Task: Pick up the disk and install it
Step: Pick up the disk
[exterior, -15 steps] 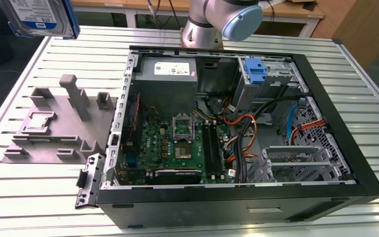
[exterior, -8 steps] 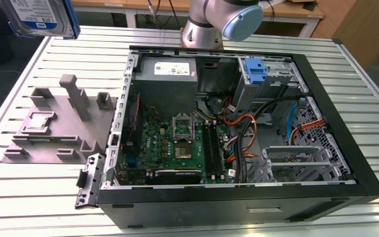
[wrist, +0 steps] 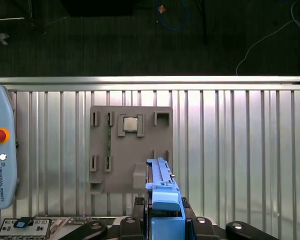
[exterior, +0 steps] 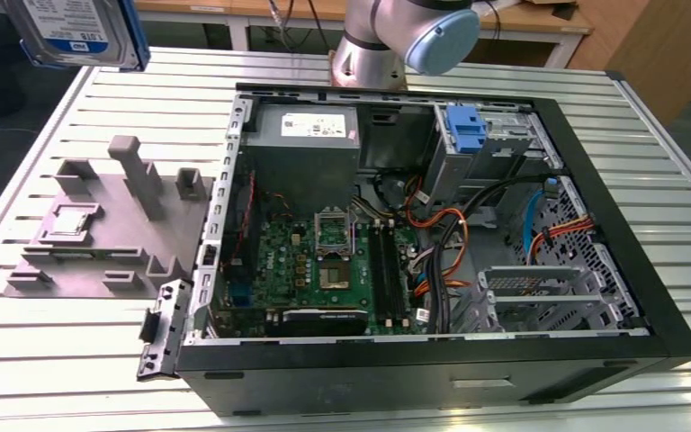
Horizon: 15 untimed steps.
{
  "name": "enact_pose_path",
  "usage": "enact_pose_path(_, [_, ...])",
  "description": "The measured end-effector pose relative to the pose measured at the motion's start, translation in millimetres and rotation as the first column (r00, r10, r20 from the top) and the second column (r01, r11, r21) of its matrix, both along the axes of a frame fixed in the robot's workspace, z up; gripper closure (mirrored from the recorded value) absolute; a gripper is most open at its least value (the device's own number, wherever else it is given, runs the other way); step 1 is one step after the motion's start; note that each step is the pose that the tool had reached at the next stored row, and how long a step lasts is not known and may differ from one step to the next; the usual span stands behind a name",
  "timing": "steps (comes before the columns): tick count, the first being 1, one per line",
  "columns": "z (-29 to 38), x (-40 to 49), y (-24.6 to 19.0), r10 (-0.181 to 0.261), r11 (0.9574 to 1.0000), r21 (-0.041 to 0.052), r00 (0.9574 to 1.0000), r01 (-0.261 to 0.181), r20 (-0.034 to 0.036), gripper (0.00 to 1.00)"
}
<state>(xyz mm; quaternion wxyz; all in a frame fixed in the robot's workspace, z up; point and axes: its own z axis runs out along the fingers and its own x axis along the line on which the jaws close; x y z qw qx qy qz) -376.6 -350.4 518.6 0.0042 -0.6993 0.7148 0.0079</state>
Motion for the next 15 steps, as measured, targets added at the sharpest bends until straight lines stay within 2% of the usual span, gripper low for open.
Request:
enact_pose_path(10, [-0.1,9.0,-3.2,0.000,1.0000,0.0000,1.0000,0.000,0.0000,0.63])
enact_pose_path(15, [-0.2,10.9,-3.3,0.000,1.0000,0.0000,1.0000,0.000,0.0000,0.63])
